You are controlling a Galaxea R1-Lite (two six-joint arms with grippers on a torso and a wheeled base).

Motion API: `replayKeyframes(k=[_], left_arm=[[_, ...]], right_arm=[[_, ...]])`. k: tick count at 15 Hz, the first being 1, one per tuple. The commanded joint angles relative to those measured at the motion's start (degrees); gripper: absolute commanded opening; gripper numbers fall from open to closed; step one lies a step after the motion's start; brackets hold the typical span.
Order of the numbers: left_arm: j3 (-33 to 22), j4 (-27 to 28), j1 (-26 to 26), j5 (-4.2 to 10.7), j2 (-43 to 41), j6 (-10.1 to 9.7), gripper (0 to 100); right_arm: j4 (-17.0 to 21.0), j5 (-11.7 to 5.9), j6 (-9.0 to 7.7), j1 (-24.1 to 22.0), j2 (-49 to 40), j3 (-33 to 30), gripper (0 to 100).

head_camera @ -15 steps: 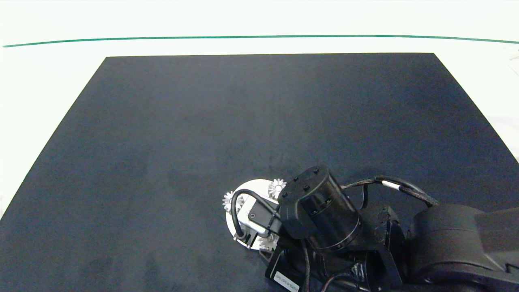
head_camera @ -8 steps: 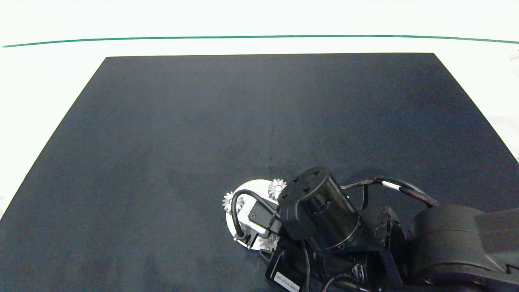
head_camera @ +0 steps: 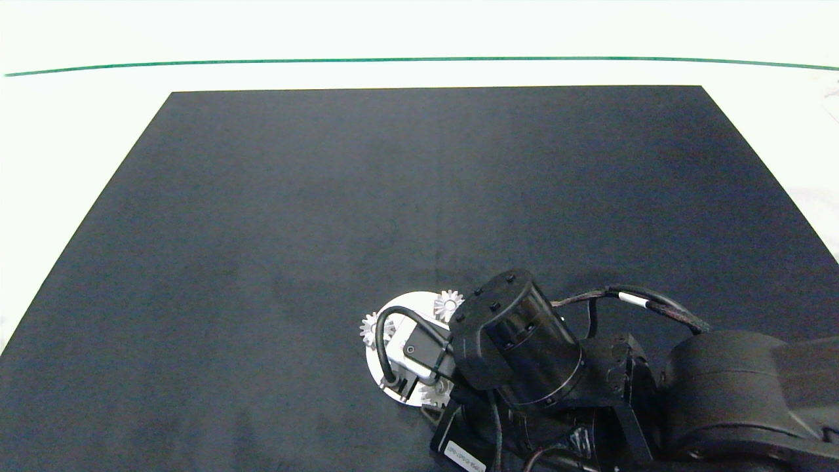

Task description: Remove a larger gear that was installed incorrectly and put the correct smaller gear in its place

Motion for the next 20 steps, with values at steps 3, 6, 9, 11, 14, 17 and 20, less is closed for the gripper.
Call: replayKeyframes(k=[3, 6, 9, 11, 14, 17, 20], left_arm=[[0.0, 0.3, 0.0, 0.02, 0.1, 0.07, 100], [0.1, 0.3, 0.0, 0.02, 0.1, 0.07, 100], [0.0, 0.2, 0.0, 0.02, 0.1, 0.07, 100], [0.0, 0.3, 0.0, -0.07, 0.1, 0.07, 100], [0.1, 0.3, 0.0, -0.07, 0.1, 0.07, 100], [0.0, 0.2, 0.0, 0.02, 0.1, 0.07, 100], [0.0, 0.3, 0.0, -0.07, 0.1, 0.07, 100]], right_arm=[[1.5, -0.08, -0.23, -0.1, -0.2, -0.5, 28], [1.6, -0.08, -0.14, -0.2, 0.0, -0.6, 28], [1.6, -0.08, -0.14, -0.2, 0.1, -0.8, 28], [1.6, -0.08, -0.14, -0.2, 0.0, -0.9, 28], [1.5, -0.08, -0.05, -0.2, 0.0, -0.9, 100], [1.6, -0.08, -0.05, -0.2, 0.0, -0.9, 100], [1.5, 0.01, 0.12, -0.2, -0.2, -0.8, 100]])
